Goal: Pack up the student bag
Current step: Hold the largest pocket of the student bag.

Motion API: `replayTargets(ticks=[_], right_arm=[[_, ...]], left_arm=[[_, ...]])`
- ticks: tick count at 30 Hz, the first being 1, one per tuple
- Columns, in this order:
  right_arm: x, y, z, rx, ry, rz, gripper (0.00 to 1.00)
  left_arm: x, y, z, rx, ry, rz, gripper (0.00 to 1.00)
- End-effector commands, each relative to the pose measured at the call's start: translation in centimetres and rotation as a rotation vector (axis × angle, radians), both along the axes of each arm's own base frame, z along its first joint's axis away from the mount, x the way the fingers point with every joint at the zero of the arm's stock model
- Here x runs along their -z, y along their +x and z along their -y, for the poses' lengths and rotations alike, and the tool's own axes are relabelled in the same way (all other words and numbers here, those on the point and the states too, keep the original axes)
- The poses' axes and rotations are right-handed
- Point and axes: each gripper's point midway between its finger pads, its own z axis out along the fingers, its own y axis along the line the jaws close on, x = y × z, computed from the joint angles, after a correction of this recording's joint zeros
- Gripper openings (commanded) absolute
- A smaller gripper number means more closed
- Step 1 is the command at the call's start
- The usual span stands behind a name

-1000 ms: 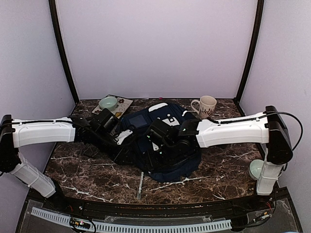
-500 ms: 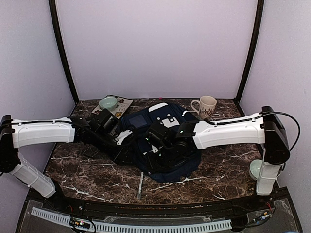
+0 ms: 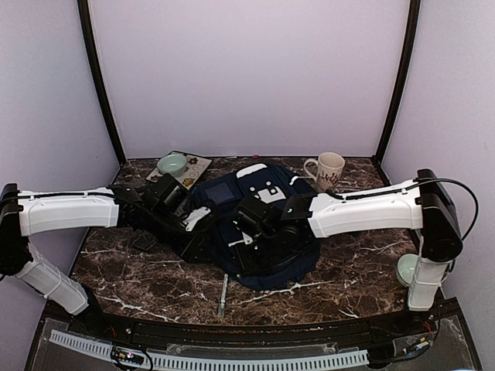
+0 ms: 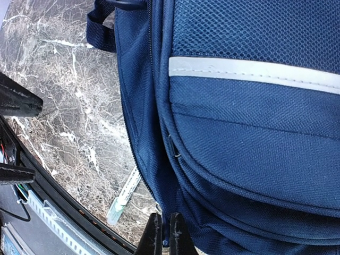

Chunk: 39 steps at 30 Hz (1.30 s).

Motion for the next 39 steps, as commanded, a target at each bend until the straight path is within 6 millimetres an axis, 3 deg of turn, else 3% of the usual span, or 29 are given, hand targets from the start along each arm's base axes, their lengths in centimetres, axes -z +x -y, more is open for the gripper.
replayTargets(ticks=[1,8,15,23,30,32,39], right_arm=[[-1.2,-0.7,0.7,0.010,0.028,0.001,0.00],[-1.8,-1.0,3.1,0.061,0.039,0.017,0.00],[-2.3,-0.9,3.7,0.091,0.048,0.027,0.00],[-3.6,-0.8,4.6,0.142,0.075,0.038,0.00],[-3.9,-0.7,5.0,0.166,0.079,0.037,0.00],[-5.6,-0.6,4.7,0.166,0.127,0.052,0.00],[-7.8,0.0,3.8,0.169,0.172,0.081,0.00]], left_arm=[[-1.4,-0.2,0.0,0.049,-0.034,0.052,0.44],[-3.2,1.9,-0.3,0.101,0.007,0.232,0.78],[-2.8,3.1,1.1,0.237,-0.014,0.373,0.76],[-3.6,-0.4,3.7,0.510,-0.319,0.546,0.76],[-2.2,-1.3,5.0,0.600,-0.378,0.634,0.74],[-1.9,-1.3,5.6,0.614,-0.383,0.640,0.73],[-0.5,-1.6,8.2,0.675,-0.395,0.687,0.69]])
